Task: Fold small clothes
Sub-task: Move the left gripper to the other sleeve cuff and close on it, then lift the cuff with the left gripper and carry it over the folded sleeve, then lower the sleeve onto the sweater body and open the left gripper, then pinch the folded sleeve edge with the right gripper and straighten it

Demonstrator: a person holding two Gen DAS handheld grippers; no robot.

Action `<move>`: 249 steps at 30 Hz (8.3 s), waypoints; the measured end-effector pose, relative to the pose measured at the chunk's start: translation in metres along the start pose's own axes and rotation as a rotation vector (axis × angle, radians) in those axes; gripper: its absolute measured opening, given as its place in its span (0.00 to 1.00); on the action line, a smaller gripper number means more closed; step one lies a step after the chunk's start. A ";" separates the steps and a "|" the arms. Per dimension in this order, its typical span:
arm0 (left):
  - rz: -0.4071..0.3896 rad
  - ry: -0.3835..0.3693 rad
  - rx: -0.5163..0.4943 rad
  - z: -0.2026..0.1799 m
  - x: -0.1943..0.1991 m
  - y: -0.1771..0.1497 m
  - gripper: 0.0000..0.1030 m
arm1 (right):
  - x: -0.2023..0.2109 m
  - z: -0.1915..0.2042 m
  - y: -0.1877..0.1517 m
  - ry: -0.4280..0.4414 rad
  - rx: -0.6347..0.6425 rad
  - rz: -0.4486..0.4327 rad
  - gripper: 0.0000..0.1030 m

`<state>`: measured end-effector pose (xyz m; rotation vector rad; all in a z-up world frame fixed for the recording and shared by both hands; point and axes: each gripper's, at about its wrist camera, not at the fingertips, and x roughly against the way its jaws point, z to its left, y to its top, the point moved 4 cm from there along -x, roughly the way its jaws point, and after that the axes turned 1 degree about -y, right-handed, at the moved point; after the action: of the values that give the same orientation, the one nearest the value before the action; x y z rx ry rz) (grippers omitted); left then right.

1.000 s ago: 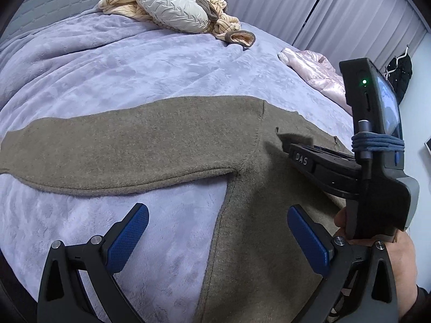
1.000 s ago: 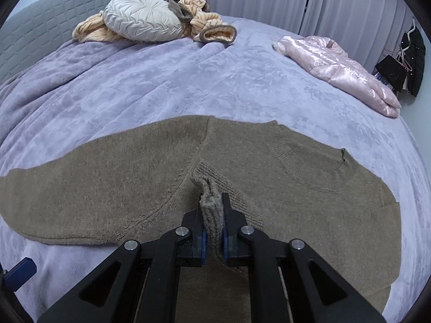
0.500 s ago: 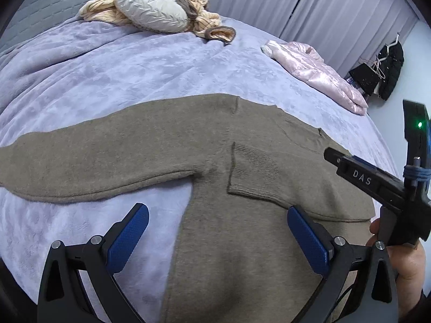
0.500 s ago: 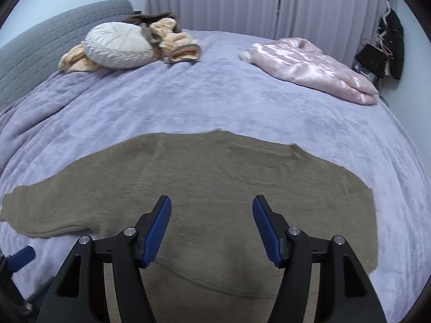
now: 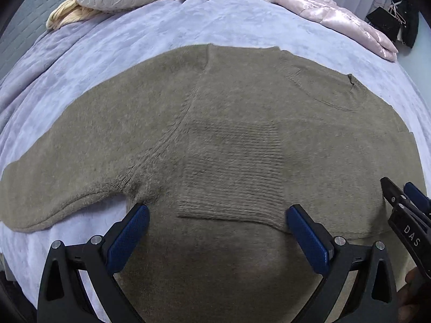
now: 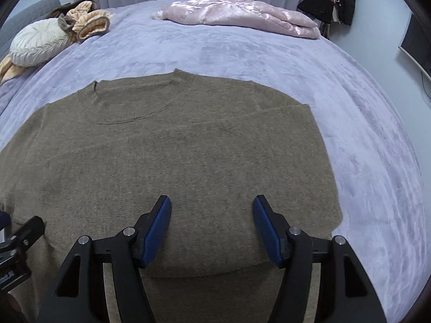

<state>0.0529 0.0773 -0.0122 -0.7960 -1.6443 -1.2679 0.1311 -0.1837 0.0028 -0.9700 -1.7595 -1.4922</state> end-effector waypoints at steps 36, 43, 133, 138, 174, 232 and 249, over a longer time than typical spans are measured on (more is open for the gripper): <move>-0.125 0.049 0.765 0.346 0.058 -0.088 1.00 | 0.034 0.100 -0.068 0.158 0.166 -0.091 0.81; -0.159 -0.059 0.854 0.383 0.037 -0.078 1.00 | 0.031 0.105 -0.071 0.131 0.195 -0.105 0.86; -0.209 -0.220 -0.119 -0.172 0.122 0.010 0.11 | 0.050 -0.105 -0.068 0.199 0.004 -0.107 0.88; -0.189 -0.193 -0.138 -0.187 0.106 0.008 0.11 | 0.044 -0.117 -0.075 0.221 -0.032 -0.098 0.88; -0.050 -0.229 -0.258 -0.267 0.059 0.002 0.11 | 0.040 -0.140 -0.104 0.290 -0.100 -0.088 0.88; -0.145 -0.201 -0.356 -0.215 0.084 -0.028 0.99 | 0.071 -0.172 -0.104 0.340 -0.222 -0.067 0.88; -0.075 -0.077 -0.112 -0.048 0.023 0.006 0.99 | 0.019 -0.140 -0.040 0.485 -0.411 0.039 0.70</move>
<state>0.0618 0.0318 0.0154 -0.8674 -1.6898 -1.4073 0.0878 -0.3226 0.0202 -0.7374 -1.1099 -1.9130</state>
